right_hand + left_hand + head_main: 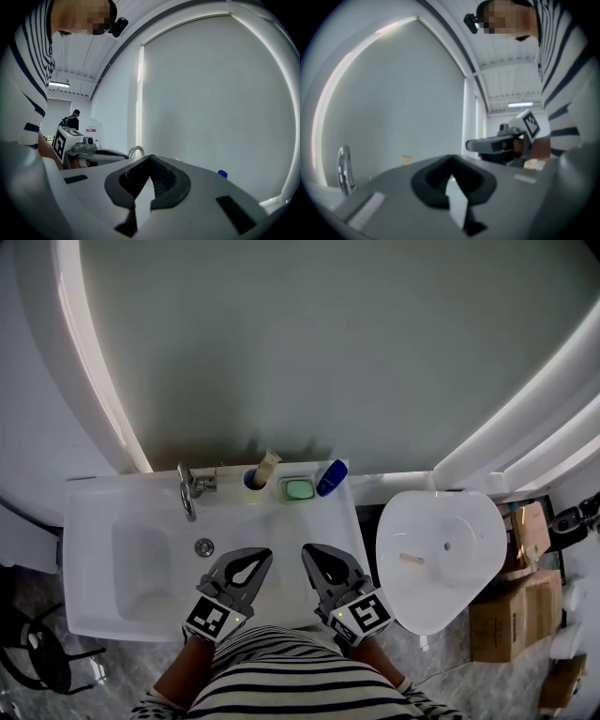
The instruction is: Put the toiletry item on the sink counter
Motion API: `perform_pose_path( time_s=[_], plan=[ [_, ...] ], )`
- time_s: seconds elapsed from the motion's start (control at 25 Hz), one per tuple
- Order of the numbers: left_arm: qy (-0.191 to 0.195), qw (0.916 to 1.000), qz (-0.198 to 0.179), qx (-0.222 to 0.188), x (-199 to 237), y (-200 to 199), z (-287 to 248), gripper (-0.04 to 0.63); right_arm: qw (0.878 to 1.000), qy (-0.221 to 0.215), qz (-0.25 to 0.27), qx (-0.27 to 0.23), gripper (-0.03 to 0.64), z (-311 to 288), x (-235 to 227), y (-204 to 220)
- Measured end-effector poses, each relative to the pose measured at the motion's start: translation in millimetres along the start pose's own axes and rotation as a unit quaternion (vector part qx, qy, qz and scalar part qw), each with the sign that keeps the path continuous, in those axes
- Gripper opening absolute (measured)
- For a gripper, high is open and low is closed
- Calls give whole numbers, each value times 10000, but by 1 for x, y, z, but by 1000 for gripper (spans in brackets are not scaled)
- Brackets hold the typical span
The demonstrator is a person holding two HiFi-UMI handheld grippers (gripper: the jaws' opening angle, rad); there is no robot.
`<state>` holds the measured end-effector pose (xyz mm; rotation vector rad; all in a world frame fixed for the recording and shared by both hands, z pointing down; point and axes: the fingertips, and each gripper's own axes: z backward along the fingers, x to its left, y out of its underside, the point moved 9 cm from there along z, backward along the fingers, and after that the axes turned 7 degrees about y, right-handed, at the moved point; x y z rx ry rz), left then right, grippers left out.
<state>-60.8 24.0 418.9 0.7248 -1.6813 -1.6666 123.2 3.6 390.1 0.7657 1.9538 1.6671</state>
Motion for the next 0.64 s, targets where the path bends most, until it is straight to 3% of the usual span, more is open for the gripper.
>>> perform_pose_path(
  time_s=[0.64],
  plan=[
    [61,9998,88,-146,10,2,18,9,9998,-5,195,76,6,-5,18,-8]
  ],
)
